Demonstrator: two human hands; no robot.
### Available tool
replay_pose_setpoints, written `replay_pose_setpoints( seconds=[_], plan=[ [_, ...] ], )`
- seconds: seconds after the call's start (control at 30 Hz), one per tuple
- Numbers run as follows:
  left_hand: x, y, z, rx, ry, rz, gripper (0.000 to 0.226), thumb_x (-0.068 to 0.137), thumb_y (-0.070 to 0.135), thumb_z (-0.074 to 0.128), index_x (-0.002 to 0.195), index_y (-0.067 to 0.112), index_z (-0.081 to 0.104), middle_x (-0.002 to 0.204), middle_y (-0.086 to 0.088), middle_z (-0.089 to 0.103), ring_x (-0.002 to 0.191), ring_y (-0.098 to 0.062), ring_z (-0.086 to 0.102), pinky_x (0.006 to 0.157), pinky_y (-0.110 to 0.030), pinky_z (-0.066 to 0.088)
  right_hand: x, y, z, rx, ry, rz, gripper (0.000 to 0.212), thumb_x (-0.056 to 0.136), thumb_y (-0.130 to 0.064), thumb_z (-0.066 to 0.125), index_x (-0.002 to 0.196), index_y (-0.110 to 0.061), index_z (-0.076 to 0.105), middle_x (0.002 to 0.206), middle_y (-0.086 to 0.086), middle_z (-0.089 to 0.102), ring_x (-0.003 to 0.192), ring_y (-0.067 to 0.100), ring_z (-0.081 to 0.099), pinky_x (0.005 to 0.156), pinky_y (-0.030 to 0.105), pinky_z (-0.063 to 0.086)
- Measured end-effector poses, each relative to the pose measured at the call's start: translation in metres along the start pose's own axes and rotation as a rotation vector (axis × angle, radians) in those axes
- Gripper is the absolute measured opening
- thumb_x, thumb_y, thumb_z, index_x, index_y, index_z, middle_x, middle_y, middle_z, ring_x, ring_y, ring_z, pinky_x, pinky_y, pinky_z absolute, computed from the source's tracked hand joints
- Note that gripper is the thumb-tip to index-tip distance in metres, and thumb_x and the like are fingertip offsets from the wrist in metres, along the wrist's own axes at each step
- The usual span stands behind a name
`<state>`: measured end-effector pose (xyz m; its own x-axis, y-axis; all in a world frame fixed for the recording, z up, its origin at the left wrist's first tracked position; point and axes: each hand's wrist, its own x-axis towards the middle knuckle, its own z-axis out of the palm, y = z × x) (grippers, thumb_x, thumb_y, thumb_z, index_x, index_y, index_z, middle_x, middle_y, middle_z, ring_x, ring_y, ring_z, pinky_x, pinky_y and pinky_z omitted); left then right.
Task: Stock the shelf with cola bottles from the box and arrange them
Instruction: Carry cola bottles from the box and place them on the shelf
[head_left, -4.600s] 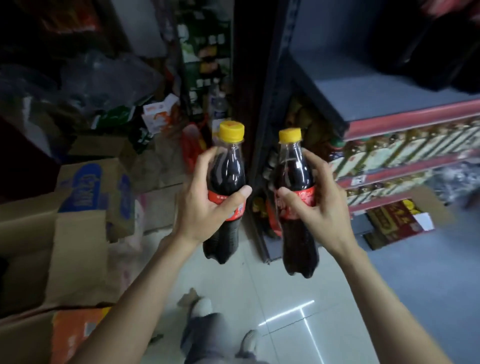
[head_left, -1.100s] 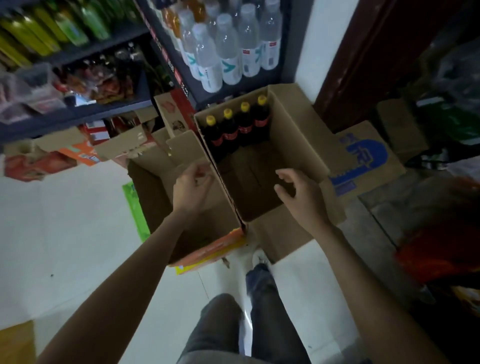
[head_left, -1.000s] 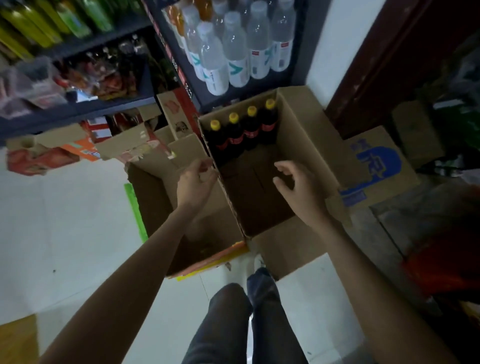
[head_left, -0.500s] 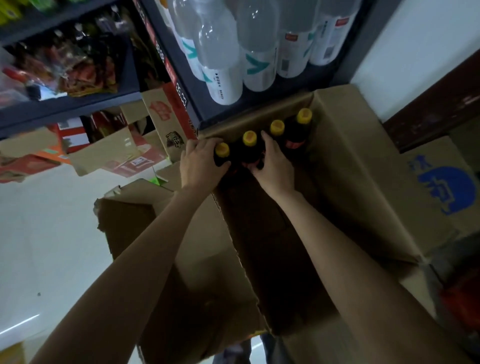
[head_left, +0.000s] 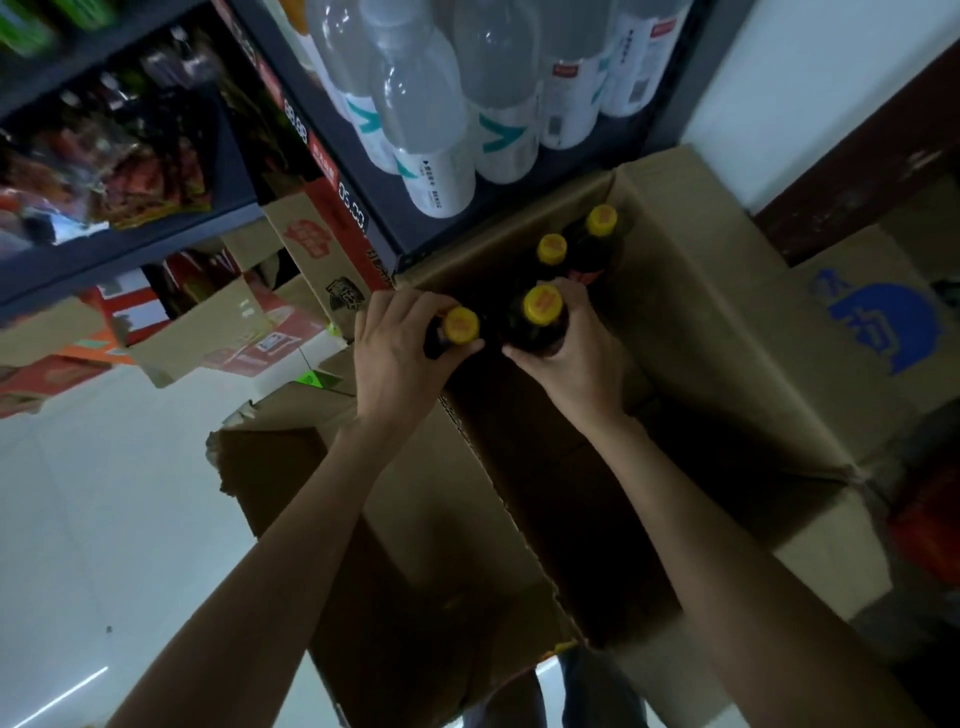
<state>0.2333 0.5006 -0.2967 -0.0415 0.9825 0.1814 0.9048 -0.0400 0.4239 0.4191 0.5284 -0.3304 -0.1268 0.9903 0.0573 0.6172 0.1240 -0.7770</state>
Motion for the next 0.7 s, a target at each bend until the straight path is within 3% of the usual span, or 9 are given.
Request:
replay_pose_setpoints(
  seconds=[0.1,0.2,0.3,0.37,0.43,0.5,0.57,0.7],
  plan=[
    [-0.011,0.031,-0.035,-0.357,0.075,0.115,0.034,0.085,0.043,0.063,0.108,0.019,0.055,0.116,-0.003,0.054,0.109,-0.016,0.051,0.088,-0.030,0.041,-0.027,-0.027,-0.043,0.042,0.175,-0.064,0.068,0.066,-0.037,0.083,0.119,-0.005,0.054,0.120,0.006,0.061,0.112,0.016,0.056,0.092,0.028,0.046],
    [-0.021,0.076,-0.068,-0.744,-0.050,0.104,0.036,0.090,0.039,0.059,0.118,0.022,0.046,0.127,-0.003,0.050,0.118,-0.016,0.050,0.093,-0.029,0.045,-0.060,-0.054,-0.087,0.109,0.326,-0.074,0.063,0.067,-0.039,0.080,0.116,-0.011,0.052,0.112,-0.003,0.054,0.104,0.011,0.050,0.089,0.028,0.044],
    [-0.033,0.123,-0.082,-0.994,-0.203,0.114,0.035,0.093,0.044,0.054,0.119,0.026,0.039,0.120,0.002,0.056,0.116,-0.017,0.055,0.095,-0.033,0.045,-0.098,-0.071,-0.125,0.252,0.384,0.037,0.065,0.066,-0.024,0.087,0.119,-0.018,0.049,0.110,0.000,0.051,0.106,-0.006,0.047,0.092,0.011,0.037],
    [-0.044,0.151,-0.084,-1.003,-0.256,0.187,0.034,0.095,0.039,0.051,0.116,0.018,0.036,0.111,-0.002,0.060,0.111,-0.015,0.057,0.095,-0.032,0.044,-0.128,-0.076,-0.147,0.261,0.447,0.106,0.065,0.067,-0.023,0.084,0.121,-0.016,0.048,0.109,-0.008,0.048,0.104,-0.010,0.044,0.089,0.006,0.035],
    [-0.058,0.181,-0.084,-1.022,-0.312,0.207,0.025,0.095,0.026,0.052,0.113,0.019,0.037,0.106,0.011,0.061,0.105,-0.005,0.057,0.095,-0.024,0.041,-0.162,-0.077,-0.169,0.233,0.527,0.174,0.063,0.070,-0.029,0.079,0.123,-0.013,0.050,0.109,-0.012,0.045,0.103,-0.005,0.045,0.089,0.006,0.034],
    [-0.074,0.211,-0.084,-1.044,-0.376,0.233,0.021,0.093,0.015,0.051,0.111,0.015,0.042,0.102,0.018,0.061,0.100,0.000,0.057,0.093,-0.017,0.040,-0.199,-0.076,-0.191,0.200,0.602,0.245,0.063,0.074,-0.029,0.077,0.126,-0.006,0.050,0.111,-0.003,0.050,0.106,-0.005,0.044,0.091,0.008,0.033],
    [-0.091,0.239,-0.083,-1.061,-0.447,0.319,0.018,0.093,0.018,0.048,0.105,0.004,0.047,0.095,0.011,0.061,0.096,-0.011,0.060,0.091,-0.022,0.042,-0.239,-0.077,-0.210,0.168,0.663,0.304,0.068,0.076,-0.030,0.075,0.132,-0.002,0.047,0.114,0.008,0.053,0.109,-0.009,0.042,0.092,0.009,0.032],
    [-0.138,0.297,-0.084,-1.086,-0.637,0.436,0.017,0.092,0.027,0.049,0.093,0.012,0.058,0.090,0.012,0.064,0.092,-0.014,0.062,0.088,-0.029,0.046,-0.325,-0.084,-0.239,0.191,0.774,0.428,0.077,0.076,-0.038,0.071,0.142,-0.008,0.041,0.119,0.005,0.055,0.112,-0.012,0.046,0.096,0.003,0.029]
  ],
)
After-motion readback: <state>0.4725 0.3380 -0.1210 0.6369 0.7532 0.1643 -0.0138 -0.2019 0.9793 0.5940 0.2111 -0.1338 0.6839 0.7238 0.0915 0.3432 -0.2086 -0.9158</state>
